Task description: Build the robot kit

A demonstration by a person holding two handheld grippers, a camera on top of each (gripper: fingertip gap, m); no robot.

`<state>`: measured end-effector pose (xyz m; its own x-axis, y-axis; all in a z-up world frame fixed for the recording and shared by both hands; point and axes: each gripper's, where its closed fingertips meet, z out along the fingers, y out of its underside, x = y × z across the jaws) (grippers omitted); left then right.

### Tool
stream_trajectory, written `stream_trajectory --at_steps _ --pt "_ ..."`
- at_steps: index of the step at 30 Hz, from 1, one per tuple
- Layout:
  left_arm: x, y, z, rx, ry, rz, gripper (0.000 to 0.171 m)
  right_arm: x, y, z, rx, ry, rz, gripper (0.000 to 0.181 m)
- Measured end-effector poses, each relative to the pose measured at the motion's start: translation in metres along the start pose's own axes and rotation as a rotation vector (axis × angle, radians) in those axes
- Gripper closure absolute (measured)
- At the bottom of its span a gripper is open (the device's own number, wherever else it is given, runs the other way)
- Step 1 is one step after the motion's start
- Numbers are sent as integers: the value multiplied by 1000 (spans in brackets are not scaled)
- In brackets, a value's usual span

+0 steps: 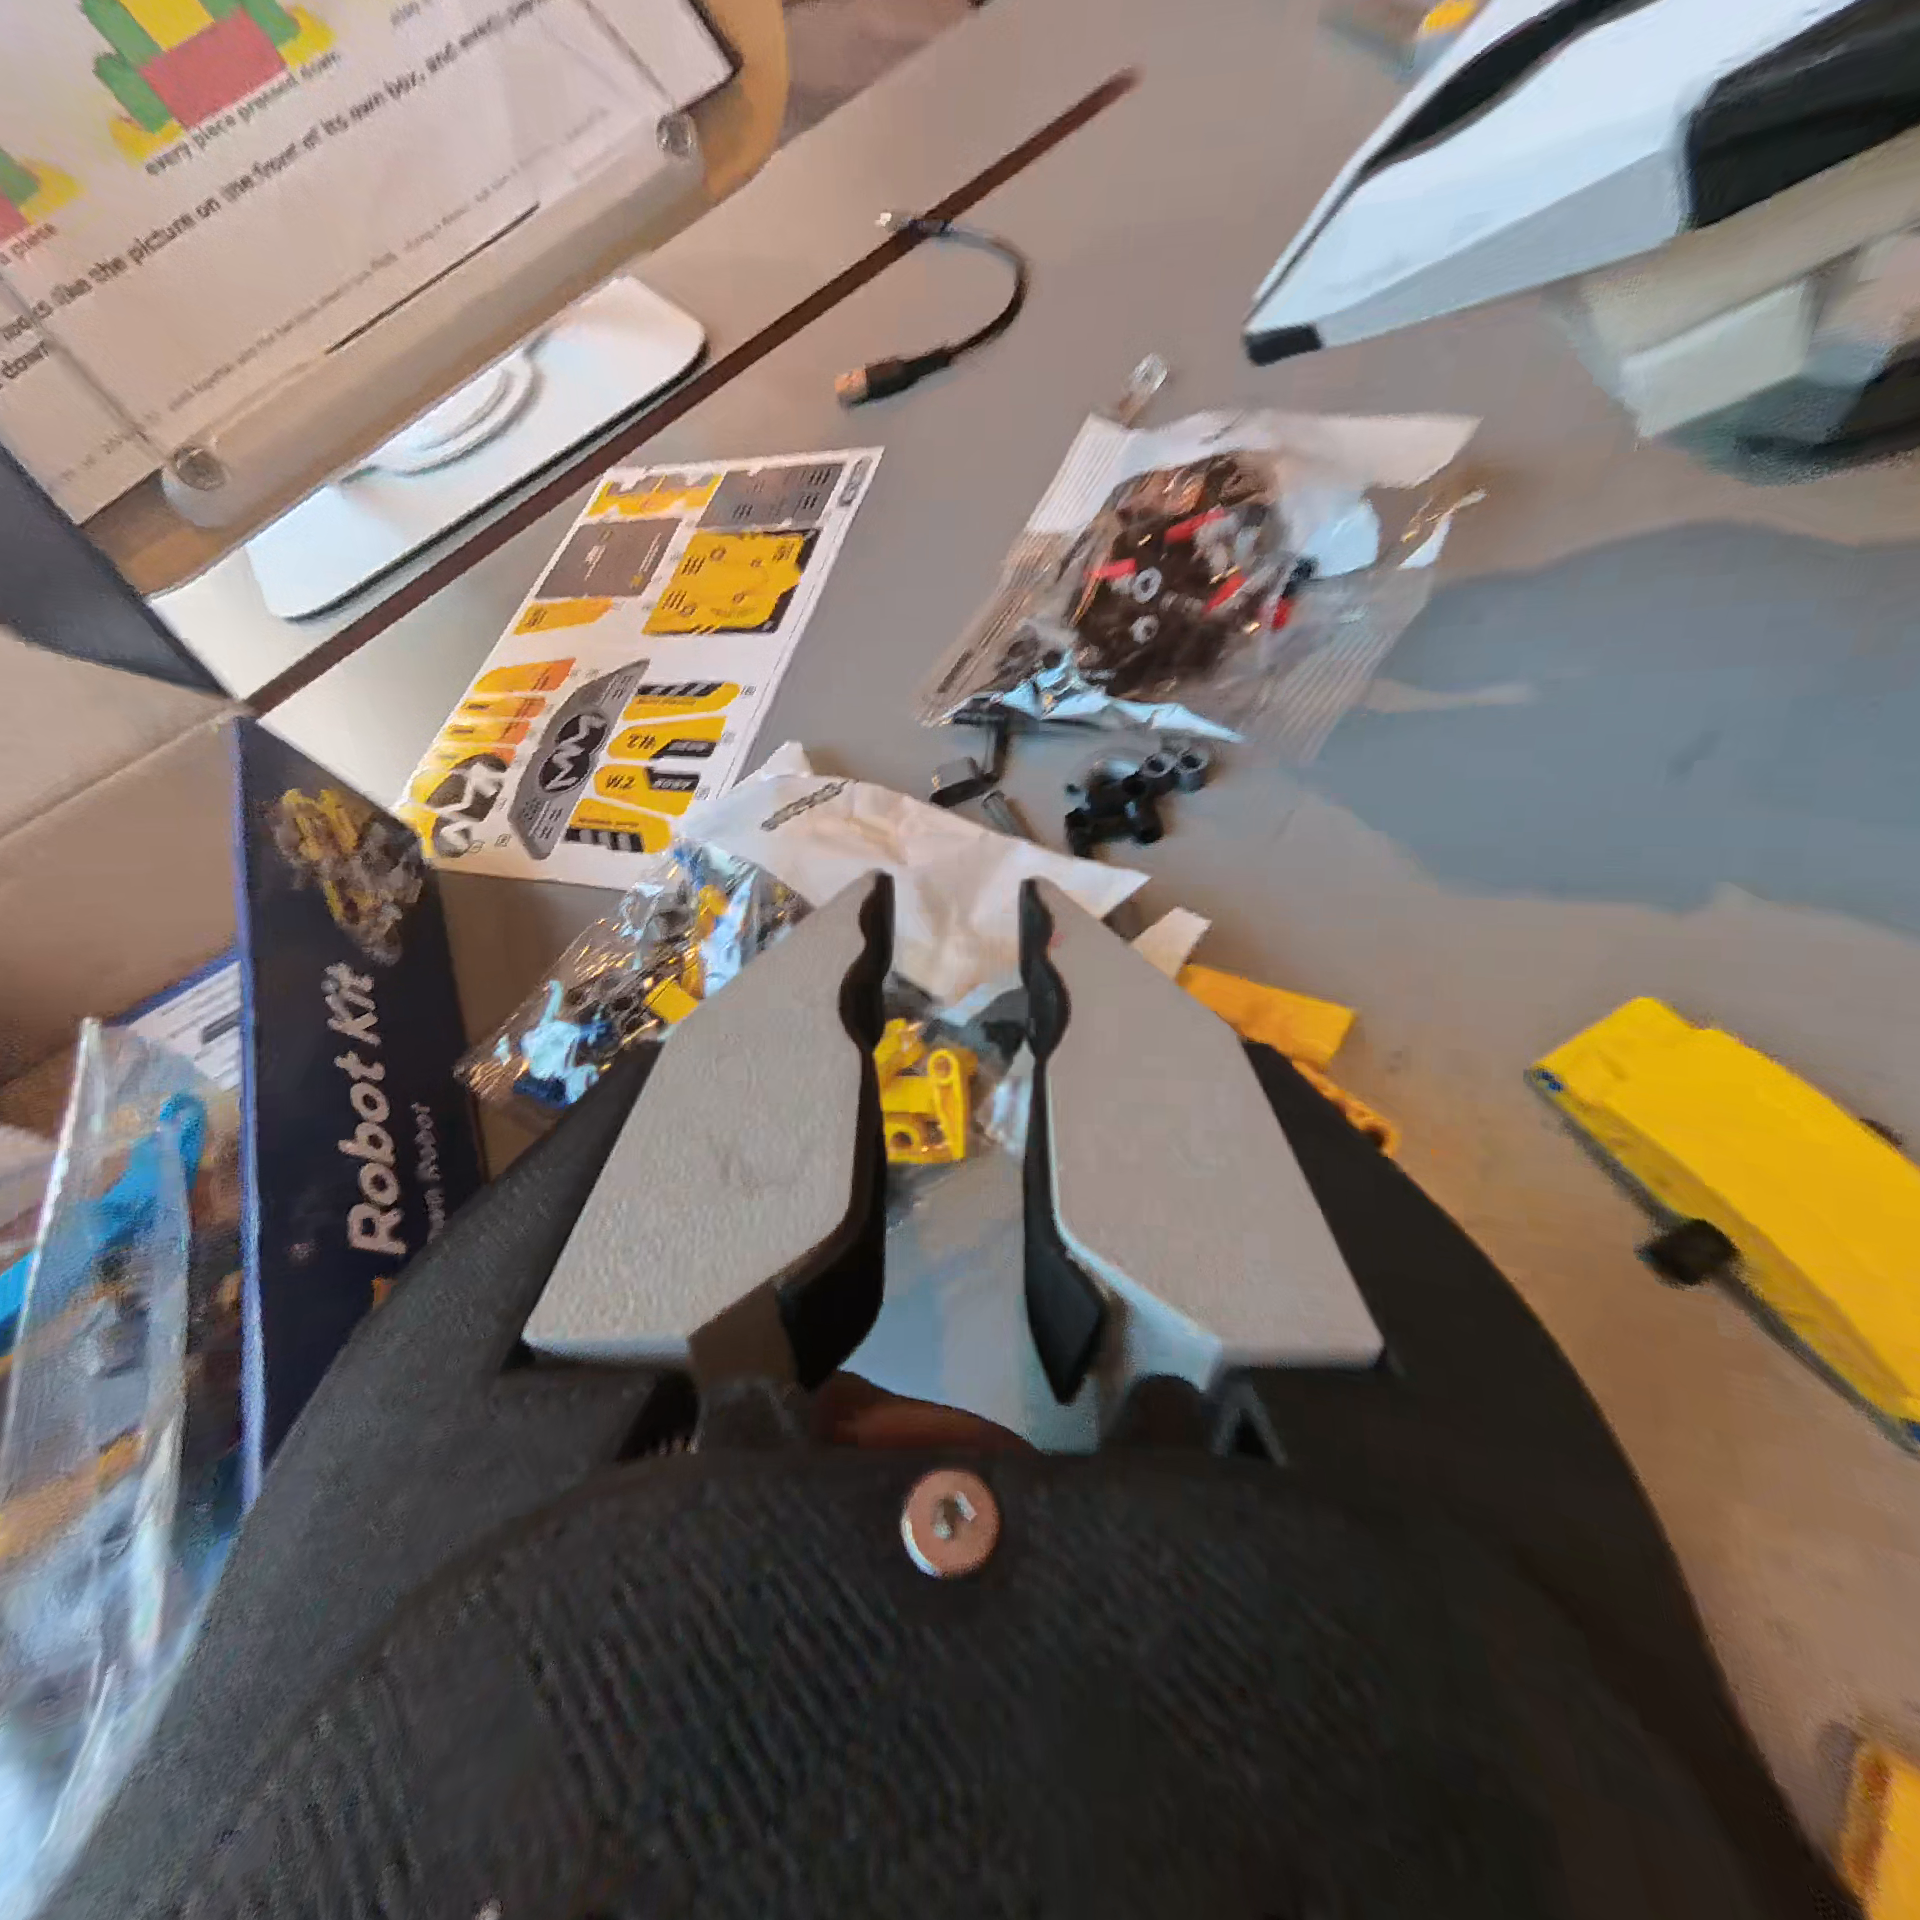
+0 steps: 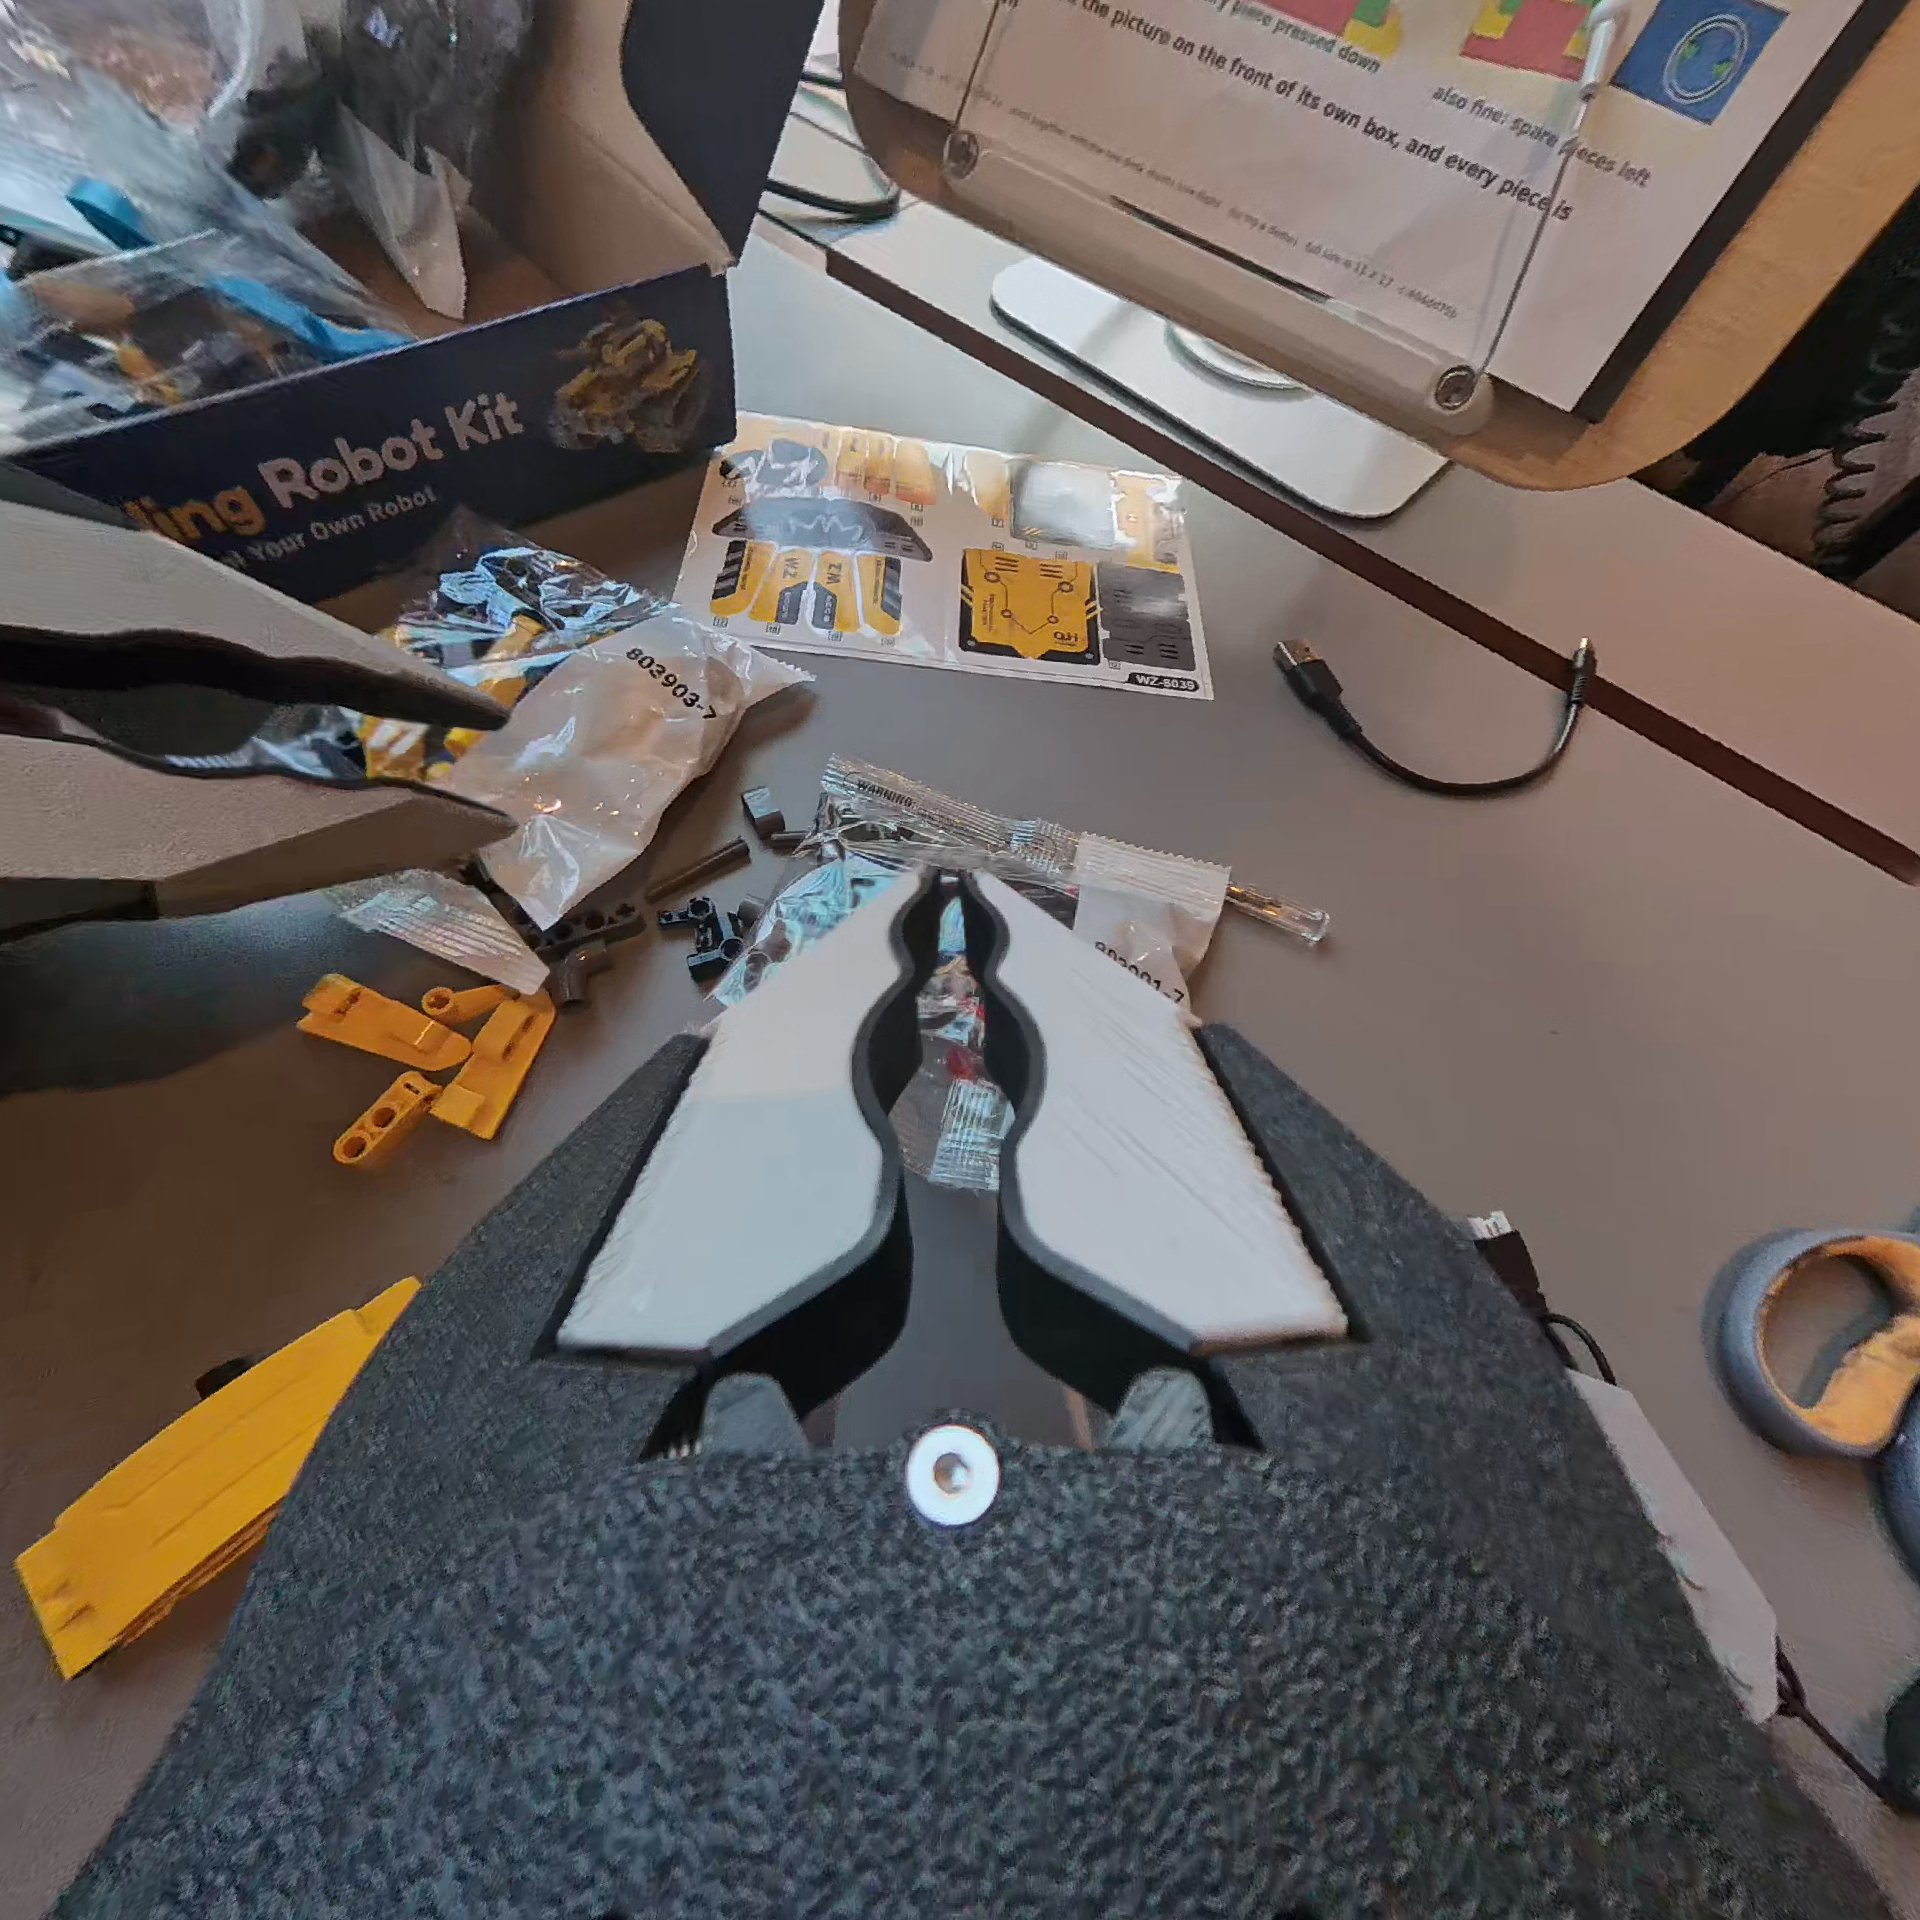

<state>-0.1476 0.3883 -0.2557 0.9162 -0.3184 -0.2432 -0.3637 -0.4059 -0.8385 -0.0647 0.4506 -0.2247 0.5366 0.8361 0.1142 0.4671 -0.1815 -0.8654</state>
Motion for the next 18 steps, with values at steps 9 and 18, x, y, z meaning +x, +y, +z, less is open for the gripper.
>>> stream_trajectory --at_steps 9,18 --pt "38 11 4 -59 130 135 133 25 -5 -14 55 49 92 177" --pt "13 19 7 -109 36 79 163 13 4 -5 3 11 60 181"
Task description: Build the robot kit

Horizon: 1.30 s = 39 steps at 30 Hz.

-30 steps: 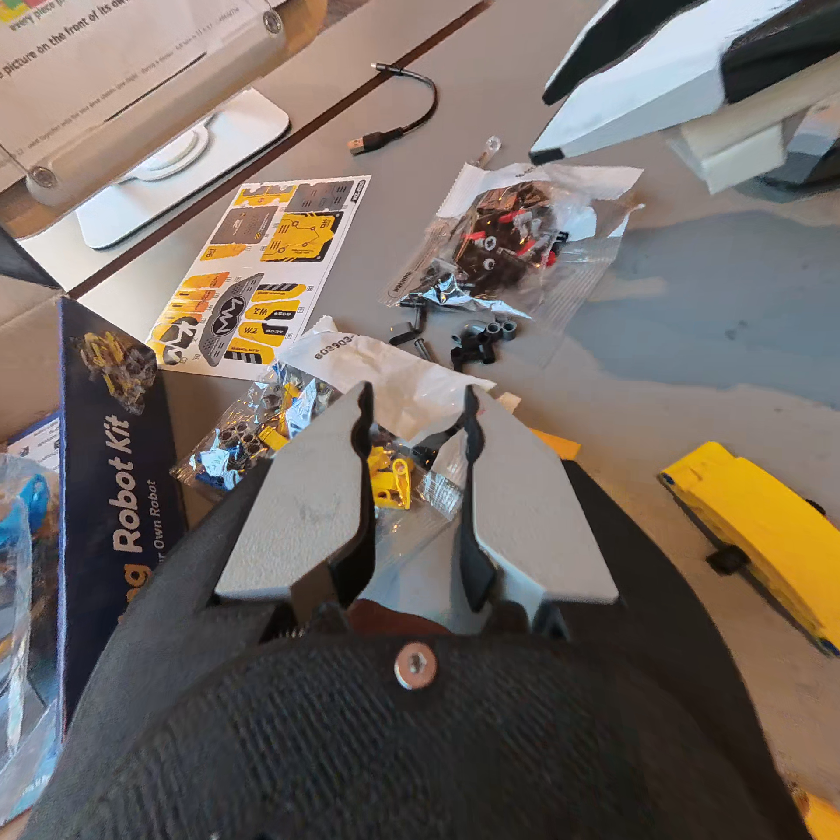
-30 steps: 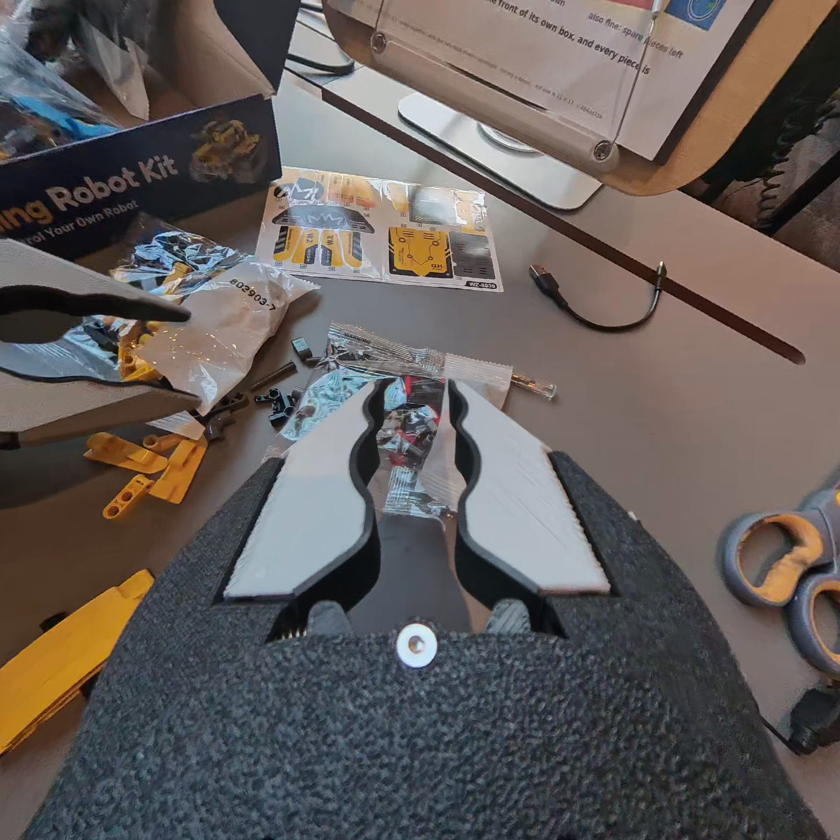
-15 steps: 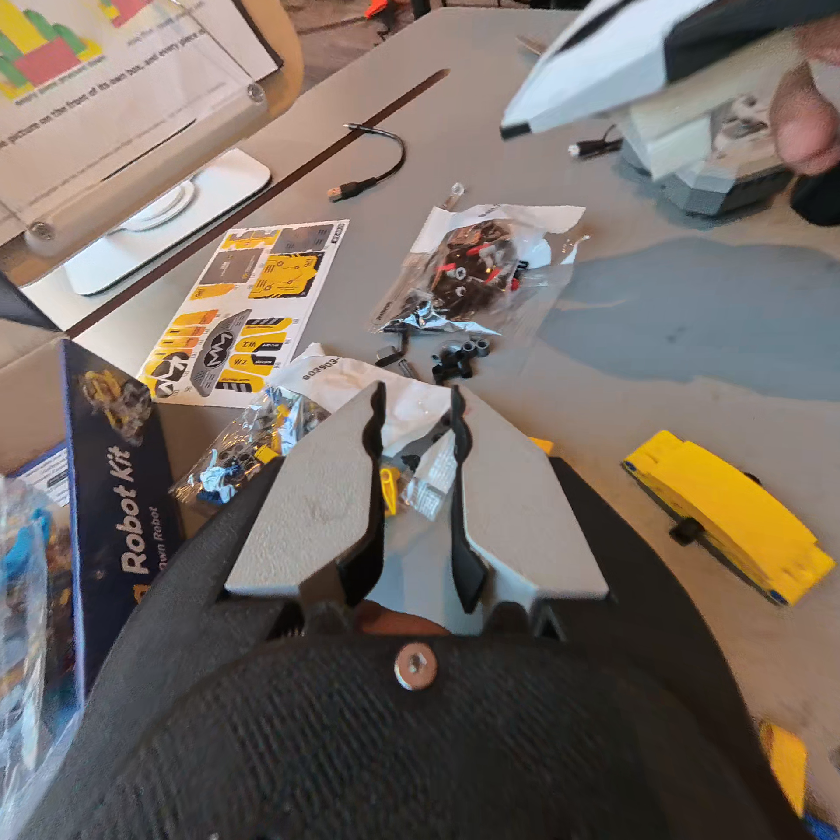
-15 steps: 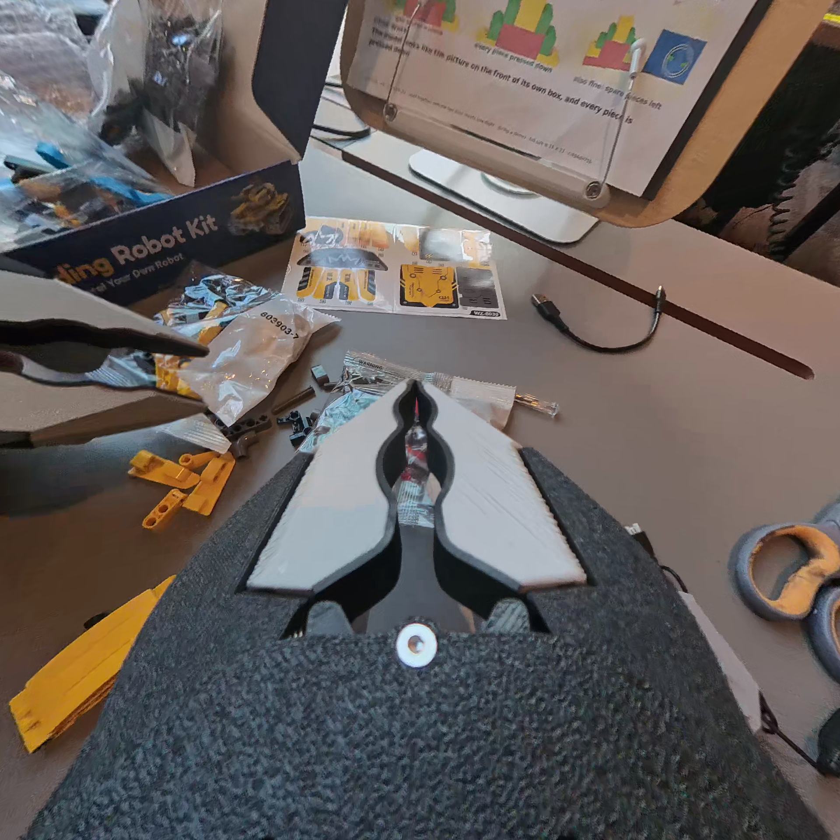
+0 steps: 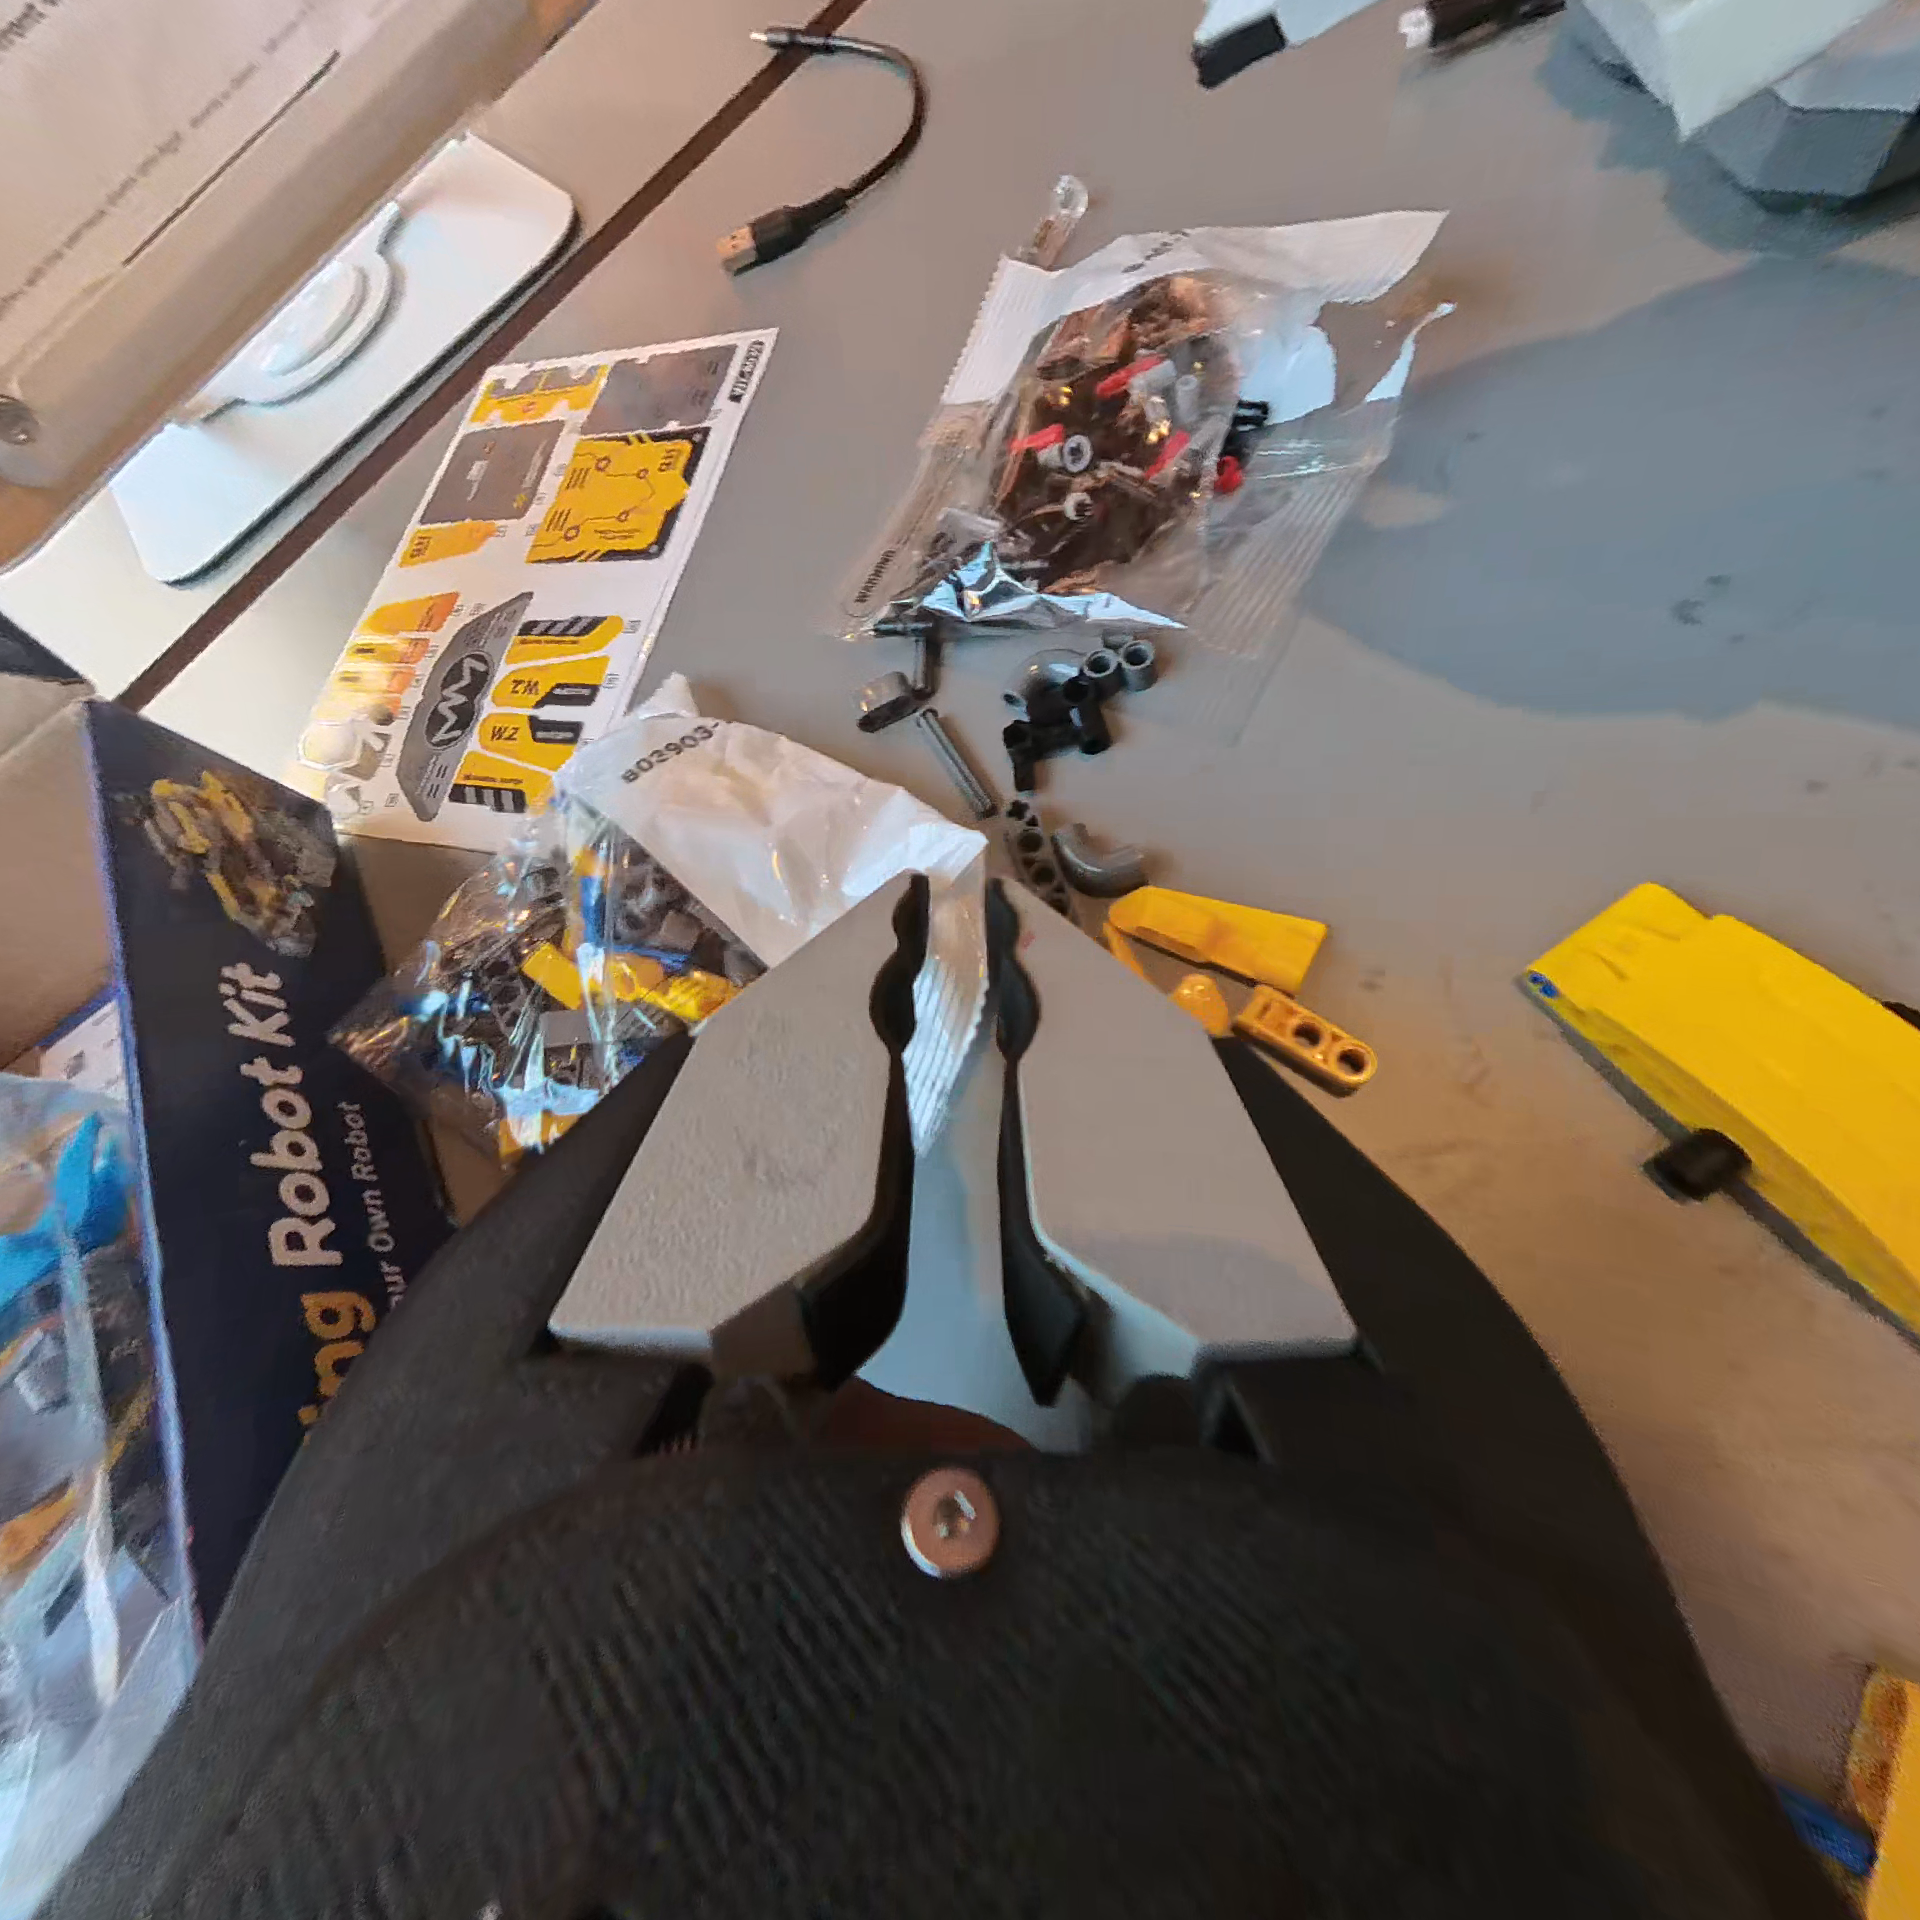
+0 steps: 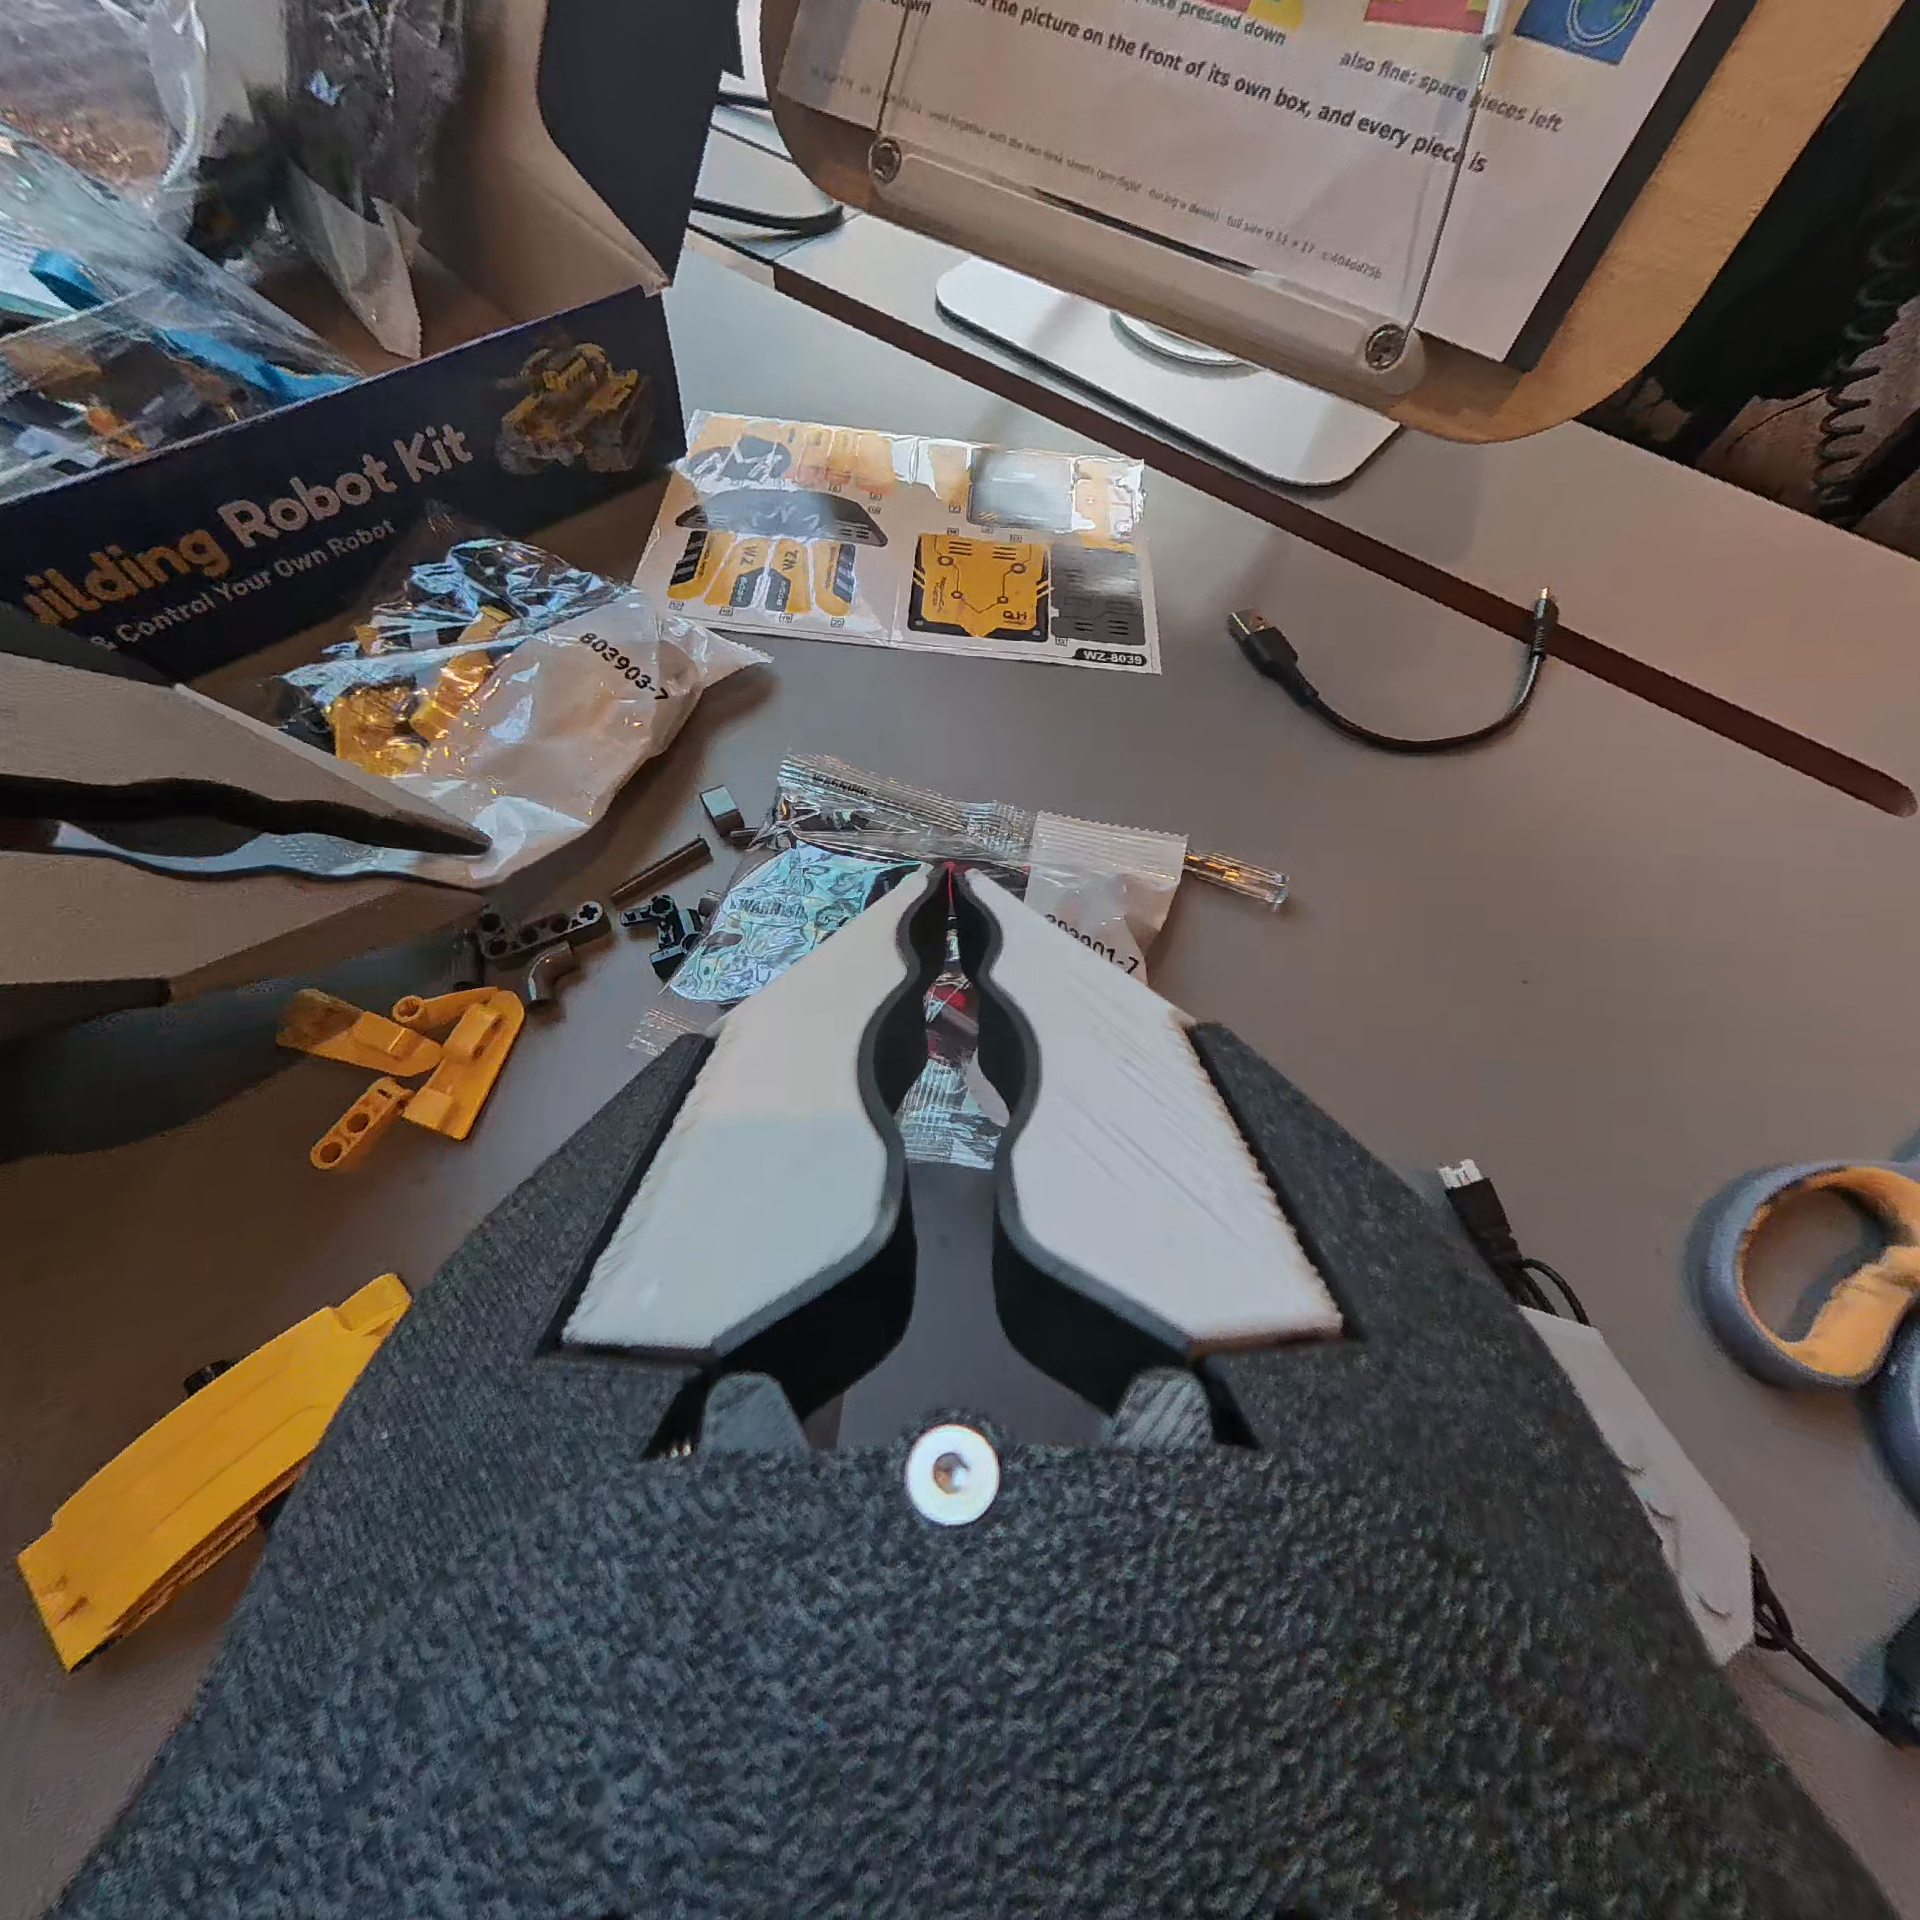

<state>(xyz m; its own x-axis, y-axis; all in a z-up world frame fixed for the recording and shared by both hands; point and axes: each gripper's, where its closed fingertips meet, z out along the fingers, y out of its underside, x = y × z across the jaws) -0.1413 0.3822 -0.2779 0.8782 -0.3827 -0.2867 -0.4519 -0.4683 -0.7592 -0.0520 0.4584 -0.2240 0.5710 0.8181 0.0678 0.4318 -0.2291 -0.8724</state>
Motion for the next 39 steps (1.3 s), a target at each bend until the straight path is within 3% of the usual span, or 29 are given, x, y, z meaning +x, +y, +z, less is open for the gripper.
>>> stream_trajectory --at_steps 8,10,14,19,24,39 --pt "-18 -11 -12 84 -7 -145 154 -1 3 2 -13 -2 2 181" --pt "-21 -20 -17 136 -10 -180 145 -3 3 2 -12 -5 -4 181" --pt "-18 -48 -32 299 -59 -222 145 -5 -1 1 4 -10 -8 181" --pt "49 -76 -40 389 -5 -42 146 -14 -6 2 32 -18 -32 181" --pt "88 -69 -37 391 2 187 146 -26 1 11 5 -46 -61 178" --pt "72 -74 -46 418 0 95 149 -34 1 18 33 -85 -21 181"
